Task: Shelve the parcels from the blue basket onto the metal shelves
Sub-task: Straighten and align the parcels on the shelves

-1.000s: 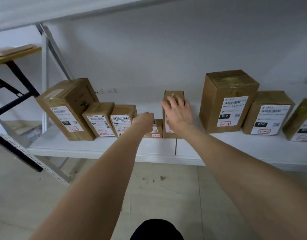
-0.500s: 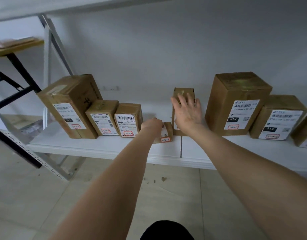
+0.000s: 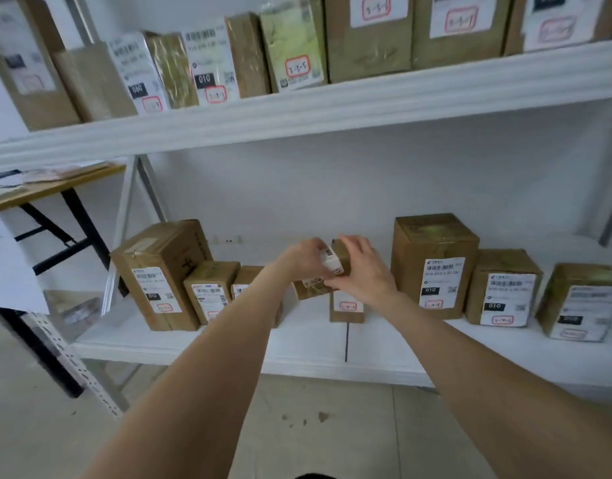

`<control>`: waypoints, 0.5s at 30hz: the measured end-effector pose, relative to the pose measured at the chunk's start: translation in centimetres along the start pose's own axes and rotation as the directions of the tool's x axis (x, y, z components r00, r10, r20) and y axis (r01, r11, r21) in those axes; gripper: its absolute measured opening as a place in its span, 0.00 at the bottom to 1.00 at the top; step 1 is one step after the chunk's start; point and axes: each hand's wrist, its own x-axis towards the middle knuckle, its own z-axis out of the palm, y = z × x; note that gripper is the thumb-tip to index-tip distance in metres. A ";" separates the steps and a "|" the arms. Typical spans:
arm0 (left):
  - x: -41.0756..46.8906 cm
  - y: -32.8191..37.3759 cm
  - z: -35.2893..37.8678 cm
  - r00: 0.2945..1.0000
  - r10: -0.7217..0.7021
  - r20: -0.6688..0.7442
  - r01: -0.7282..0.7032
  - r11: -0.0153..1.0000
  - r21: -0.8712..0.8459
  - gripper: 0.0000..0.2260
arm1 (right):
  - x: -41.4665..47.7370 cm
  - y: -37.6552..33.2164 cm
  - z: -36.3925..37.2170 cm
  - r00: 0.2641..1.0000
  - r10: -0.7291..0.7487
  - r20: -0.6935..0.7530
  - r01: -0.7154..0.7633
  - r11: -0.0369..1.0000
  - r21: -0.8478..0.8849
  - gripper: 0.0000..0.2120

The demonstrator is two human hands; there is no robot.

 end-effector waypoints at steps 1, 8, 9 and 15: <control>0.0 0.9 -0.9 1.000 0.018 -0.019 -0.018 1.000 -0.010 0.29 | 0.2 -0.1 -1.0 0.999 0.037 0.000 -0.037 0.992 0.122 0.42; -1.8 5.3 -5.9 0.989 0.031 -0.142 -0.036 0.999 -0.037 0.34 | -0.2 -1.0 -8.6 0.988 0.090 -0.128 -0.040 0.937 0.347 0.29; -2.3 5.7 -6.7 0.987 0.017 -0.161 -0.026 0.998 -0.054 0.35 | -0.3 -1.2 -9.6 0.984 0.090 -0.153 -0.031 0.935 0.352 0.29; -4.7 8.1 -11.1 0.987 0.024 -0.162 -0.052 0.983 -0.174 0.33 | -1.6 -2.7 -15.0 0.985 0.053 -0.166 0.024 0.903 0.429 0.31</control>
